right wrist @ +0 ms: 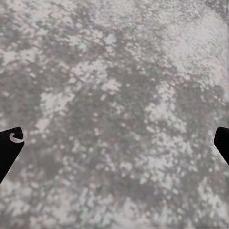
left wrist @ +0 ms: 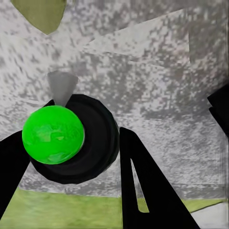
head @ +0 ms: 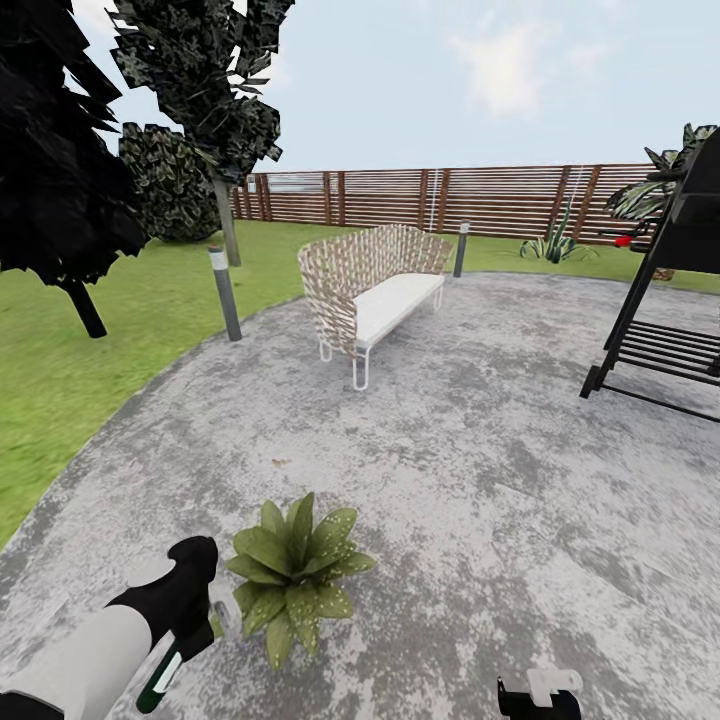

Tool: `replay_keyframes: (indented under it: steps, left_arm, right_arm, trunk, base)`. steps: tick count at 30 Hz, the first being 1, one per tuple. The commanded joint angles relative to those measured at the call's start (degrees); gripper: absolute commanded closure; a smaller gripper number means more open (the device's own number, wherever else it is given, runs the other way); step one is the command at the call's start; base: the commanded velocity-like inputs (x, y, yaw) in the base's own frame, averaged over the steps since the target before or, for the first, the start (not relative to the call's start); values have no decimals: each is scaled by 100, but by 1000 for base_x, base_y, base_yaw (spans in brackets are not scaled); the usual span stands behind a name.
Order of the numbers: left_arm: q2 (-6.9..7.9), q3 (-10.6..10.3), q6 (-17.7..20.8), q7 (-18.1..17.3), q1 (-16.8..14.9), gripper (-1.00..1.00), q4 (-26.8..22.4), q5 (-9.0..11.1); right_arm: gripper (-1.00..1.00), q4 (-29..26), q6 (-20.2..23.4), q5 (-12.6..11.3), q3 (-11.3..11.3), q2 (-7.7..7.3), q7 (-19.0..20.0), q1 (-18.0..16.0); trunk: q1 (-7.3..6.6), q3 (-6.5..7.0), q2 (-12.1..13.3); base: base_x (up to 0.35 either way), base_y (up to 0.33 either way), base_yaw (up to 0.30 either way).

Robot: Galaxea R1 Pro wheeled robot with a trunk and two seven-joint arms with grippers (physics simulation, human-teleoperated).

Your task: Pick up the pesticide atomizer in the garden and spray insectifuge to fully cover both potted plants in the garden.

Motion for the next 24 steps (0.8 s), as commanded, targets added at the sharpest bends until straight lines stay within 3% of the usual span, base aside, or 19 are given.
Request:
replay_keyframes:
  steps: [1,7,11,14,17,24]
  left_arm:
    - [0,-28,29,-46,1,100,-8,-22]
    - [13,-4,14,14,38,100,263,-12]
    - [-94,81,12,557,42,100,221,5]
    - [-121,206,12,784,48,100,210,28]
    - [-117,528,-17,922,51,100,207,164]
    - [-126,739,-279,972,51,100,206,212]
  right_arm:
    - [-100,2,-17,-57,51,0,-9,-2]
    - [-100,2,-17,-55,53,7,-9,-2]
    - [-100,2,-17,-55,59,9,-1,-2]
    - [-100,2,-17,-54,60,15,-1,-2]
    - [-100,2,-17,-55,54,12,-2,-2]
    - [-100,-2,-17,-57,51,9,-9,-2]
  trunk:
    - [-1,-5,-2]
    - [-1,-5,-2]
    - [-1,-5,-2]
    - [-1,-5,-2]
    - [-1,-5,-2]
    - [-1,-5,-2]
  base:
    - [0,0,-2]
    - [0,0,0]
    - [0,0,0]
    - [0,0,0]
    - [0,0,0]
    - [-8,2,0]
